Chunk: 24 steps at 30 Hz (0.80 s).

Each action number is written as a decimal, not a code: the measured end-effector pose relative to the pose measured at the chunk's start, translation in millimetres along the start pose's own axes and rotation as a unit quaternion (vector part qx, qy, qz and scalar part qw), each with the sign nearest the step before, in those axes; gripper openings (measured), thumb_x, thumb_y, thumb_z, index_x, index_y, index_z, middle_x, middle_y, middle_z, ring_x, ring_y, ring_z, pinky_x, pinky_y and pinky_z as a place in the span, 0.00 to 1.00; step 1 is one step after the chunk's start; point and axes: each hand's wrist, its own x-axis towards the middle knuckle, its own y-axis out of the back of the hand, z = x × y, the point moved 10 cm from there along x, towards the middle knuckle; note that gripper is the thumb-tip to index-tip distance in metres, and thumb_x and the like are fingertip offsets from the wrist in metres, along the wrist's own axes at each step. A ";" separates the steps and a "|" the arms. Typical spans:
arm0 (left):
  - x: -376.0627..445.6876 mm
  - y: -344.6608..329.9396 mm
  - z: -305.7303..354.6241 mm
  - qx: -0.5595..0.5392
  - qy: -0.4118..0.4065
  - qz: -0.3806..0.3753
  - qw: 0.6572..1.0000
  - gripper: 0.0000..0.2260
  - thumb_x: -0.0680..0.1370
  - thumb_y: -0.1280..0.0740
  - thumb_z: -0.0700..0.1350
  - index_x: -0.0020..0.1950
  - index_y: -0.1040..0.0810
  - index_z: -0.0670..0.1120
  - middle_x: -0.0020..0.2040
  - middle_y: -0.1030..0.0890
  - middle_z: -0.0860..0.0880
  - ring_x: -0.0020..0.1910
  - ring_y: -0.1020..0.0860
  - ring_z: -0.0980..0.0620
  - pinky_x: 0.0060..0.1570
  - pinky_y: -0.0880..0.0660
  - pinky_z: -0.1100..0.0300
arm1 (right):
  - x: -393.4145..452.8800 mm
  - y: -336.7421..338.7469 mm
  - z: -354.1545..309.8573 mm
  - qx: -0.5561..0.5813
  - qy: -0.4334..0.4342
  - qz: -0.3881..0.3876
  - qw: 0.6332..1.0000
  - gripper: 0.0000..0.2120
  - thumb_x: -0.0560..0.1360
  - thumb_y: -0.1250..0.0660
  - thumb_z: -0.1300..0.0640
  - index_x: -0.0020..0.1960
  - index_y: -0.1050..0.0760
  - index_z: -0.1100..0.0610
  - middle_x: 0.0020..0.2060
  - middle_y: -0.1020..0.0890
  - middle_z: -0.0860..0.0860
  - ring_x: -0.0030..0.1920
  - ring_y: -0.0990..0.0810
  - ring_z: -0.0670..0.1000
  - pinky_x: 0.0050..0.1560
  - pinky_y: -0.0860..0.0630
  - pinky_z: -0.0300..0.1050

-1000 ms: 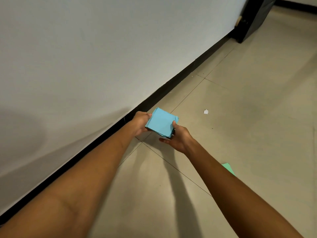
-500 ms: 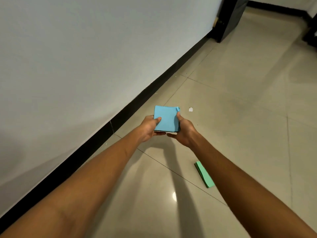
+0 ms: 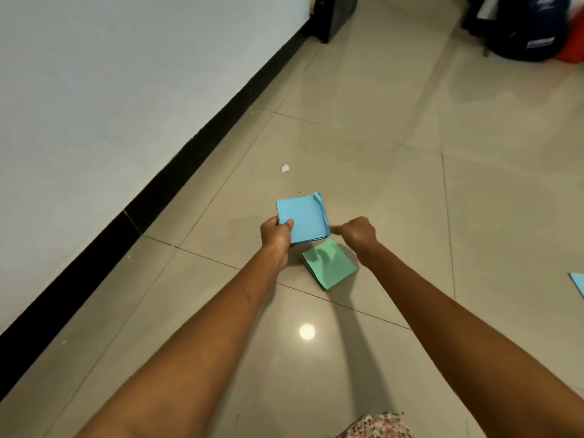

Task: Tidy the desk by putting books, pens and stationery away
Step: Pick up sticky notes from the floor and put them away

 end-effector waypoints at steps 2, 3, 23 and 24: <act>-0.1 -0.6 -9.1 0.018 -0.007 0.014 1.000 0.10 0.79 0.39 0.36 0.60 0.25 0.37 0.50 0.24 0.44 0.48 0.25 0.45 0.44 0.22 0.52 | -4.6 -4.7 12.3 -0.144 0.009 -0.012 0.989 0.20 0.64 0.23 0.48 0.34 0.34 0.55 0.38 0.29 0.54 0.43 0.30 0.55 0.38 0.33 0.45; 0.9 -1.3 -12.4 0.028 -0.010 0.021 0.999 0.09 0.79 0.38 0.36 0.58 0.25 0.38 0.50 0.24 0.44 0.48 0.24 0.45 0.49 0.21 0.50 | -8.7 -8.6 16.7 -0.203 0.011 -0.021 0.979 0.20 0.63 0.23 0.46 0.41 0.30 0.56 0.45 0.27 0.56 0.49 0.28 0.57 0.45 0.31 0.48; 0.0 -30.6 -17.6 0.078 -0.023 0.042 0.996 0.05 0.80 0.41 0.37 0.52 0.26 0.42 0.51 0.22 0.43 0.49 0.24 0.44 0.58 0.24 0.46 | -10.7 3.6 58.8 -0.101 0.012 0.046 0.994 0.10 0.73 0.36 0.65 0.53 0.25 0.62 0.53 0.21 0.59 0.52 0.22 0.61 0.44 0.28 0.45; -1.0 -32.7 -17.3 0.083 -0.025 0.045 0.995 0.05 0.80 0.41 0.37 0.52 0.26 0.42 0.52 0.22 0.43 0.49 0.24 0.44 0.57 0.24 0.47 | -10.8 13.2 63.0 -0.034 0.001 0.062 0.997 0.10 0.73 0.39 0.66 0.53 0.24 0.63 0.52 0.20 0.60 0.49 0.21 0.61 0.43 0.26 0.45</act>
